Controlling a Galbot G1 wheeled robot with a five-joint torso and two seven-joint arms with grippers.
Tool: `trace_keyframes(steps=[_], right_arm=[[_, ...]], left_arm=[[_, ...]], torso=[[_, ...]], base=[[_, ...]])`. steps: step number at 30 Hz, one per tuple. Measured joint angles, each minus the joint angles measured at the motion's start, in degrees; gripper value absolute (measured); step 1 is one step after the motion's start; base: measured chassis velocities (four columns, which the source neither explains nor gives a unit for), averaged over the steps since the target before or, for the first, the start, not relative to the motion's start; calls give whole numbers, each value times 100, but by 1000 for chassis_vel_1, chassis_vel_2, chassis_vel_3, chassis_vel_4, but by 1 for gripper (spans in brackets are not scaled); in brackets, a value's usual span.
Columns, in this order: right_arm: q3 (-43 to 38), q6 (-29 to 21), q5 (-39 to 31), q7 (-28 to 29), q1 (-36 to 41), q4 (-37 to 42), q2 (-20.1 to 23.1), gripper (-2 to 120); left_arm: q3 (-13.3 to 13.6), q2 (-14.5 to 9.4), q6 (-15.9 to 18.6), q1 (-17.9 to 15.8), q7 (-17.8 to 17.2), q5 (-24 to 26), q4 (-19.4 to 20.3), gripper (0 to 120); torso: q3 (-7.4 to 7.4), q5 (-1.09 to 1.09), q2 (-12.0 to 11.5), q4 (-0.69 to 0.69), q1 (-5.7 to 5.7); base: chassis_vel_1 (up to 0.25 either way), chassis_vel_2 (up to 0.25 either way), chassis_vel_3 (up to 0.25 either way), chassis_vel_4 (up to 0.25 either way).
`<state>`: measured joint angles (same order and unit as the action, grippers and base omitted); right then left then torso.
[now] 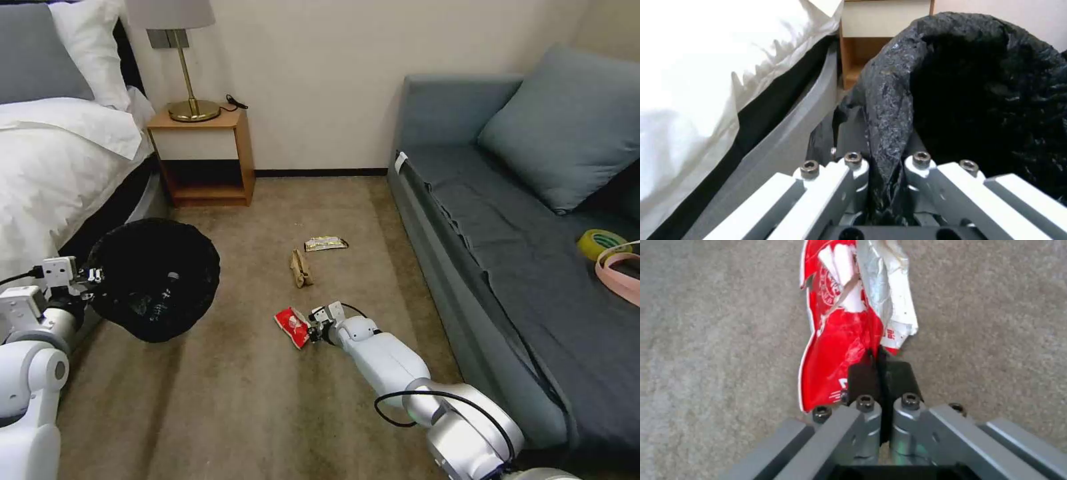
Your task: Pick up the trash bin, then pick up the garbage on the floor and place it into the trash bin.
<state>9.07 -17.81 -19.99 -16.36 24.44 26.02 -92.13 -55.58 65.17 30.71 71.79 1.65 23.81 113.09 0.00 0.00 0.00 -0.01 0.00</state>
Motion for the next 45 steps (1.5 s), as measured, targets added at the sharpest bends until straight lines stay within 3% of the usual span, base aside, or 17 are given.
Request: trace_keyframes(steps=[11, 21, 28, 37, 42, 45], right_arm=[[166, -333, -575, 54, 184, 1039, 19, 0], [8, -625, -994, 302, 420, 2307, 528, 0], [-248, -635, -1098, 317, 470, 2942, 819, 0], [-495, -786, -1590, 328, 431, 4151, 1210, 0], [-153, -1282, -2576, 628, 320, 5519, 1350, 0], [5, -1405, -2803, 738, 281, 5829, 1357, 0]], left_arm=[[-149, -68, -108, 4, 9, -4, -191, 4], [-463, -131, -259, 134, 57, 14, -455, 4], [-545, -135, -350, 208, 62, -12, -584, 4], [-318, -48, -332, 124, 47, -179, -523, 4], [-42, 60, -229, -64, -1, -348, -462, 4], [25, 92, -196, -120, -21, -392, -444, 4]], torso=[[0, 0, 0, 2, 0], [0, 0, 0, 0, 0], [0, 0, 0, 1, 0], [0, 1, 0, -1, 0], [0, 0, 0, 1, 0], [0, 0, 0, 1, 0]], base=[[0, 0, 0, 0], [0, 0, 0, 0], [0, 0, 0, 0], [0, 0, 0, 0], [0, 0, 0, 0], [0, 0, 0, 0]])
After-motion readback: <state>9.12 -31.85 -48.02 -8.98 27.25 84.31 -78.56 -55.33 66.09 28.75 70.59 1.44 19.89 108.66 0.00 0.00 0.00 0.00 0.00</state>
